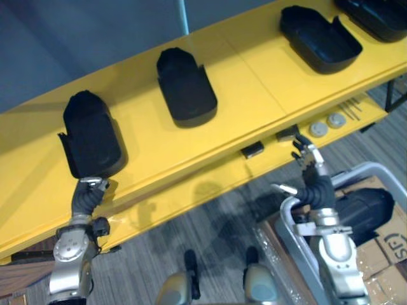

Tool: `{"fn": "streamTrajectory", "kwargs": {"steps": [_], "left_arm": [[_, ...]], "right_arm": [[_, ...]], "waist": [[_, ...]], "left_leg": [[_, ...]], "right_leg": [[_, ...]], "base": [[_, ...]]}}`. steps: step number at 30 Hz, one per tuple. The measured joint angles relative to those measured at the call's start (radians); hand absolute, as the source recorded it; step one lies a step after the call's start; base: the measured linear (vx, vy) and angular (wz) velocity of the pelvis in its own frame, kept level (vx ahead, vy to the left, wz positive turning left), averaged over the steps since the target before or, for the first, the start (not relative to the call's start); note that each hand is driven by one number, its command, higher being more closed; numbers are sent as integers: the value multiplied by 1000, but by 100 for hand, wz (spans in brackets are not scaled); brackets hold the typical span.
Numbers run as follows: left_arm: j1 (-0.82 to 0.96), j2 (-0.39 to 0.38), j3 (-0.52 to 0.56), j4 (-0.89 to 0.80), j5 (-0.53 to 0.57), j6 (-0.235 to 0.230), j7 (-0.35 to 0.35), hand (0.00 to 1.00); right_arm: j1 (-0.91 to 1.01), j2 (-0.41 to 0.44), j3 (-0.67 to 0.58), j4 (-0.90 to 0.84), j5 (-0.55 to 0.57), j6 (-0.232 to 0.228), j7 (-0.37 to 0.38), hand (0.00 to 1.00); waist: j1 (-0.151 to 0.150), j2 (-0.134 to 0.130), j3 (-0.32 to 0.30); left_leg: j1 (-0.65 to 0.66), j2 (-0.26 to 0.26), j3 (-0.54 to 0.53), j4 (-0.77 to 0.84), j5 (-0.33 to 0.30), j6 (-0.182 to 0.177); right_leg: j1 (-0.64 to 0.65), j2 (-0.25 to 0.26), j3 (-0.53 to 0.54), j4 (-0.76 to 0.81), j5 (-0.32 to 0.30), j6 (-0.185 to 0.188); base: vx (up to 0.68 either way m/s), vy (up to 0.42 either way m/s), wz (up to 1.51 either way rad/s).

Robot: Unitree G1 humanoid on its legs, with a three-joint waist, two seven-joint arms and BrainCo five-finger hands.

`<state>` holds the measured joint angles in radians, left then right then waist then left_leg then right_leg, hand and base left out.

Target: Walk over and take plastic housings, then place them on the shelf

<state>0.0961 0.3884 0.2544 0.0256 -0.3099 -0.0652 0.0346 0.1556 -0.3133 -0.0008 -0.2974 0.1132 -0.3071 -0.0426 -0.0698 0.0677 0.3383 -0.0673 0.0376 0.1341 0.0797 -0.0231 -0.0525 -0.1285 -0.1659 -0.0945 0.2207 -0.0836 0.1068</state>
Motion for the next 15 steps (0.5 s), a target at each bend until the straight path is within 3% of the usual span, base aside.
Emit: {"fn": "streamTrajectory", "kwargs": {"steps": [7,15], "left_arm": [[-37,-4,-4,45,-47,-63,49,100],[-58,-6,-4,72,-68,-84,104,100]], "right_arm": [[-4,1,13,0,0,0,0,0],[-3,4,30,1,-1,0,-1,0]], "waist": [[-1,-3,17],[-2,-12,22]], "left_leg": [[-1,1,14,0,0,0],[0,1,15,0,0,0]], "right_leg": [[-11,2,14,16,1,1],[-11,2,15,18,1,0]], "base": [[4,-2,-5],[0,0,0]]}}
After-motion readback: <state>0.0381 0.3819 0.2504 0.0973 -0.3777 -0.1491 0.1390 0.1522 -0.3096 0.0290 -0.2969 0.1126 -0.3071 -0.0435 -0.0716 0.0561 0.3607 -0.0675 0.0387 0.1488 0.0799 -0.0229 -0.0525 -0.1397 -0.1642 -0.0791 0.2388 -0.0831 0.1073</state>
